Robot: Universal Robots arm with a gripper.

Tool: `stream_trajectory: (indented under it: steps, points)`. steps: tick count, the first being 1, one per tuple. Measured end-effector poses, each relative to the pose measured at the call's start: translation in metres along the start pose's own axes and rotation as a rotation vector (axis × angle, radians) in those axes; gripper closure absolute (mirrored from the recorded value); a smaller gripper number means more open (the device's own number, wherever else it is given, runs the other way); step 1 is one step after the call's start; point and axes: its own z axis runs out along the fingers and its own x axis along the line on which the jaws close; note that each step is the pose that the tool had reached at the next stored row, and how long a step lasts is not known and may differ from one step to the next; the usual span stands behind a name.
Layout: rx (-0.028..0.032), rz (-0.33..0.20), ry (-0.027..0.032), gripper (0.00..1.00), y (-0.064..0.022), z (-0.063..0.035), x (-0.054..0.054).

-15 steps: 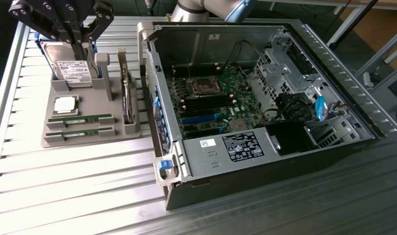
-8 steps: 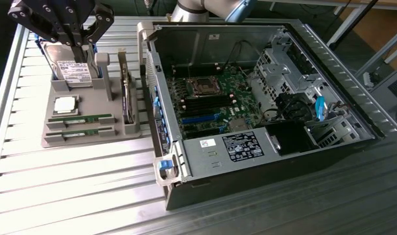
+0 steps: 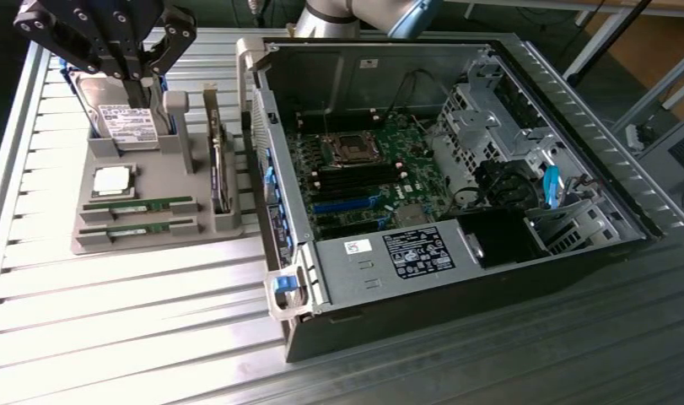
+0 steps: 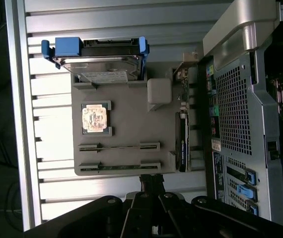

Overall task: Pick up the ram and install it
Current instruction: 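Pick up the ram and move it above insertion slot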

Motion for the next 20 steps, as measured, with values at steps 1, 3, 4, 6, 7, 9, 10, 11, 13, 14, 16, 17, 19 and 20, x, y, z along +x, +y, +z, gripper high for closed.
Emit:
stream_trajectory:
  steps: [1,3,4,6,7,9,10,11,13,14,16,17,19,20]
  points:
    - [0.0000,0.000,0.0000,0.91,0.0000,0.0000,0.0001]
    - [0.0000,0.000,0.0001,0.91,0.0000,0.0001,0.0002]
    - [0.0001,0.000,0.0001,0.91,0.0000,0.0001,0.0002]
    - [0.0004,-0.012,0.0005,0.91,0.0000,0.0002,0.0003]
    - [0.0033,-0.033,0.0013,0.91,0.0000,0.0001,0.0002]
    - [0.0129,-0.067,0.0021,0.91,0.0000,0.0001,0.0002]
    - [0.0264,-0.081,0.0020,0.91,0.0000,0.0001,0.0002]
    - [0.0349,-0.097,0.0023,0.91,0.0000,0.0001,0.0002]
    - [0.0464,-0.129,0.0026,0.91,-0.0001,0.0002,0.0002]
    - [0.0483,-0.138,0.0028,0.91,-0.0001,0.0002,0.0002]
    - [0.0519,-0.159,0.0031,0.91,-0.0001,0.0002,0.0002]
    - [0.0535,-0.170,0.0033,0.91,0.0000,0.0001,0.0002]
    - [0.0598,-0.198,0.0038,0.91,0.0000,0.0002,0.0002]
    - [0.0616,-0.205,0.0039,0.91,0.0000,0.0001,0.0002]
